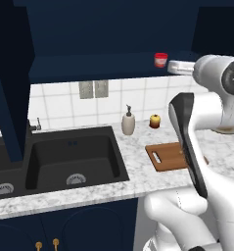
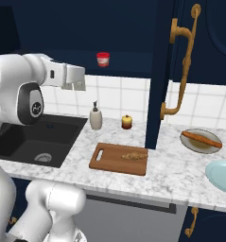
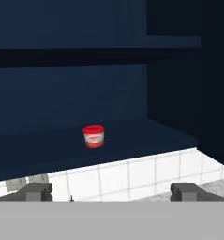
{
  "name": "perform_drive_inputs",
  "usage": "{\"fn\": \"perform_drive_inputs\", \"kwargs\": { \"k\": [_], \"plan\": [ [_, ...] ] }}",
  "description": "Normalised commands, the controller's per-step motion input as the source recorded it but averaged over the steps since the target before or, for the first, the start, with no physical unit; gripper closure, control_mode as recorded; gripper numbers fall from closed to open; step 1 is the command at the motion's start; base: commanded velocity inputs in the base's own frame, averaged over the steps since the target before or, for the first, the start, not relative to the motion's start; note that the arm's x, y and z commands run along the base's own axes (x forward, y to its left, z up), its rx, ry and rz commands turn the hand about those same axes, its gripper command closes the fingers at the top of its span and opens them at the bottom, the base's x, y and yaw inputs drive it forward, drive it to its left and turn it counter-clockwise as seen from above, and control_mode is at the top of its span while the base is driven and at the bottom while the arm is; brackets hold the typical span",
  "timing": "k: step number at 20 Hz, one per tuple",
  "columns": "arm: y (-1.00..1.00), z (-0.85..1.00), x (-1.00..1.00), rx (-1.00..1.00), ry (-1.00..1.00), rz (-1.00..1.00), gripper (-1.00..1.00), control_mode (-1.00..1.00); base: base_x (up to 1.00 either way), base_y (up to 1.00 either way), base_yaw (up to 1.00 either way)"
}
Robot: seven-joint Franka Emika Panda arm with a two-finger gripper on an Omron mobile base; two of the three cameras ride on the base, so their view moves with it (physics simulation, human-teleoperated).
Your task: From the different types of pastries on the counter, select a croissant and place it on the cutting board. Then retrieve a jar of jam from the cabinet and place it alongside the croissant on the cutting board.
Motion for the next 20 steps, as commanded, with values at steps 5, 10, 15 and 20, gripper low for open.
{"fn": "perform_drive_inputs", "kwargs": {
  "k": [5, 10, 15, 20],
  "plan": [
    [0.00, 0.00, 0.09, 0.05, -0.07, 0.00, -1.00, -1.00, 0.00, 0.00, 0.00],
    [0.00, 0.00, 0.30, 0.07, -0.01, 0.00, -1.00, -1.00, 0.00, 0.00, 0.00],
    [0.05, 0.00, 0.55, 0.02, 0.03, 0.00, -1.00, -1.00, 0.00, 0.00, 0.00],
    [0.03, 0.00, 0.52, -0.01, 0.11, 0.00, -1.00, -1.00, 0.00, 0.00, 0.00]
  ]
}}
